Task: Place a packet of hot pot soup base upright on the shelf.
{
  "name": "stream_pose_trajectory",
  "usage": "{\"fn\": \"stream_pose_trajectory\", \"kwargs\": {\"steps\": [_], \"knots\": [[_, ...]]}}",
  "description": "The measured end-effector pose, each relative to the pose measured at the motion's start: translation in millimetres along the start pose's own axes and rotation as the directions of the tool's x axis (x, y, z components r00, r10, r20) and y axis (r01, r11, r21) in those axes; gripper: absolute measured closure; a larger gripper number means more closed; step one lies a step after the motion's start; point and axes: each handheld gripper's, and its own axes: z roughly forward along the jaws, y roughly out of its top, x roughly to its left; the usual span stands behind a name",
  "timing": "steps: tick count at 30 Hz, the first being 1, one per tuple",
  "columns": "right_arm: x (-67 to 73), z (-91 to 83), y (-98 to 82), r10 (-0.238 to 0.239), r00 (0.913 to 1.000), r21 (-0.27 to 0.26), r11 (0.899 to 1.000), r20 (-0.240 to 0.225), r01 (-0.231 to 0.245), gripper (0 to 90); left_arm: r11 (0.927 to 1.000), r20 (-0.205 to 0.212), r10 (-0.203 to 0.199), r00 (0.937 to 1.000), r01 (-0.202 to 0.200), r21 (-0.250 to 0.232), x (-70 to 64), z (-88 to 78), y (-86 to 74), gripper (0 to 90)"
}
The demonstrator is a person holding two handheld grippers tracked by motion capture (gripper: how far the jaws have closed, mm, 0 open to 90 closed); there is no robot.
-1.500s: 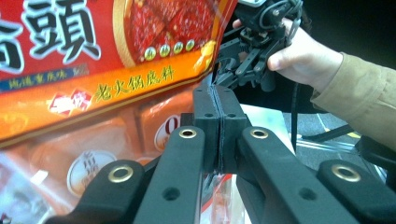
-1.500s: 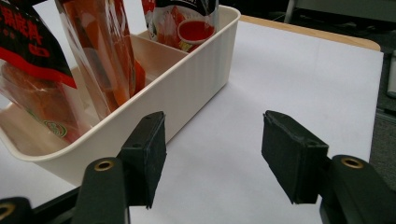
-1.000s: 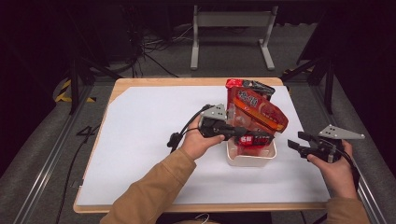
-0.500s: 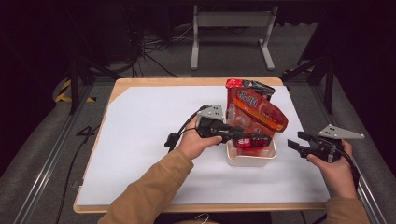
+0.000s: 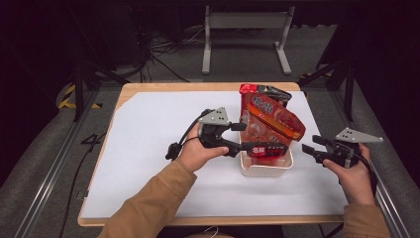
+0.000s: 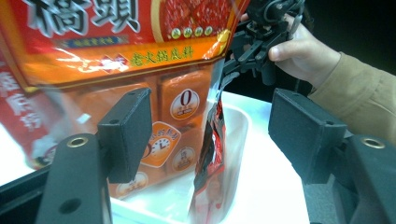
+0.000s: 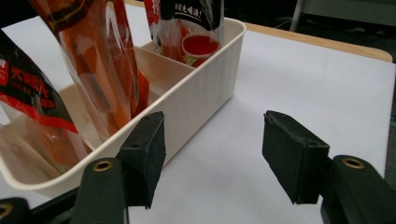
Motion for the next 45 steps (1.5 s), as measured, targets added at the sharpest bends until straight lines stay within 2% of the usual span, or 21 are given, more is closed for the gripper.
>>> {"fn": "stream_pose_trajectory", "kwargs": {"steps": [5, 8, 10, 11, 12, 14, 15, 16, 19, 21, 25, 26, 27, 29, 36, 38, 42, 44, 45], "knots": [[0.3, 6.7, 4.7, -0.006, 0.9999, -0.001, 1.000, -0.015, 0.006, 39.1, 0.9998, -0.056, -0.003, 0.9984, 0.004, 0.018, -1.9, -23.0, -1.8, 27.5], [0.8, 11.1, 8.0, -0.010, 0.9996, -0.002, 1.000, -0.027, 0.010, 38.8, 0.9993, -0.115, -0.010, 0.9933, 0.014, 0.034, -1.0, -39.4, -5.5, 25.2], [1.4, 13.5, 10.2, -0.013, 0.9993, -0.005, 1.000, -0.034, 0.013, 38.5, 0.9994, -0.146, -0.010, 0.9892, 0.014, 0.030, -0.1, -51.3, -8.2, 22.1], [1.7, 14.2, 10.8, -0.014, 0.9993, -0.007, 1.000, -0.035, 0.014, 38.4, 0.9997, -0.168, -0.013, 0.9858, 0.016, 0.017, 0.8, -63.3, -11.0, 21.2], [1.7, 14.2, 10.8, -0.014, 0.9993, -0.007, 1.000, -0.035, 0.014, 38.4, 0.9997, -0.168, -0.013, 0.9858, 0.016, 0.017, 0.8, -63.3, -11.0, 20.6], [2.1, 15.3, 11.6, -0.016, 0.9991, -0.008, 1.000, -0.038, 0.015, 37.7, 0.9997, -0.185, -0.018, 0.9825, 0.020, 0.011, 0.8, -74.7, -13.7, 20.0], [2.6, 16.1, 11.9, -0.017, 0.9990, -0.009, 1.000, -0.042, 0.017, 36.8, 0.9997, -0.207, -0.011, 0.9784, 0.015, 0.019, -0.2, -86.3, -16.4, 19.0], [2.6, 16.1, 11.9, -0.017, 0.9990, -0.009, 1.000, -0.042, 0.017, 36.8, 0.9997, -0.207, -0.011, 0.9784, 0.015, 0.019, -0.2, -86.3, -16.4, 18.6], [3.2, 15.7, 12.2, -0.015, 0.9987, -0.015, 1.000, -0.048, 0.015, 36.4, 0.9995, -0.233, -0.018, 0.9722, 0.024, 0.019, -2.3, -103.4, -21.9, 17.3], [3.3, 15.2, 12.3, -0.016, 0.9986, -0.017, 1.000, -0.051, 0.016, 36.3, 0.9994, -0.257, -0.013, 0.9663, 0.020, 0.027, -2.5, -116.6, -26.2, 16.4], [4.2, 14.5, 11.9, -0.015, 0.9985, -0.016, 1.000, -0.053, 0.015, 35.9, 0.9988, -0.304, -0.029, 0.9522, 0.040, 0.028, -2.1, -139.4, -36.0, 15.0], [4.2, 14.5, 11.9, -0.015, 0.9985, -0.016, 1.000, -0.053, 0.015, 35.9, 0.9988, -0.304, -0.029, 0.9522, 0.040, 0.028, -2.1, -139.4, -36.0, 14.5], [5.1, 13.6, 11.6, -0.011, 0.9982, -0.019, 1.000, -0.058, 0.010, 35.7, 0.9986, -0.326, -0.032, 0.9448, 0.044, 0.029, -2.5, -147.6, -40.1, 14.2], [5.5, 13.1, 11.6, -0.009, 0.9980, -0.023, 1.000, -0.063, 0.007, 35.6, 0.9982, -0.351, -0.042, 0.9353, 0.054, 0.026, -3.3, -159.6, -46.2, 13.7], [5.1, 13.8, 8.2, -0.013, 0.9989, -0.012, 1.000, -0.045, 0.012, 34.1, 0.9953, -0.414, -0.079, 0.9069, 0.095, 0.018, -1.3, -184.9, -67.9, 11.7], [4.4, 14.4, 6.5, -0.017, 0.9990, -0.007, 1.000, -0.041, 0.016, 33.9, 0.9953, -0.435, -0.070, 0.8978, 0.092, 0.030, -0.1, -190.6, -72.9, 10.4], [4.0, 13.0, 4.0, -0.011, 0.9993, -0.007, 1.000, -0.036, 0.011, 34.0, 0.9935, -0.447, -0.091, 0.8897, 0.112, 0.020, 3.5, -201.7, -83.4, 6.5], [3.2, 12.2, 2.5, -0.019, 0.9994, -0.007, 1.000, -0.030, 0.018, 33.9, 0.9912, -0.455, -0.094, 0.8853, 0.126, 0.040, 6.7, -205.5, -87.8, 5.8], [3.2, 11.8, 1.9, -0.016, 0.9995, -0.008, 1.000, -0.028, 0.016, 33.9, 0.9902, -0.454, -0.100, 0.8852, 0.133, 0.042, 8.4, -207.6, -90.3, 5.4]]}}
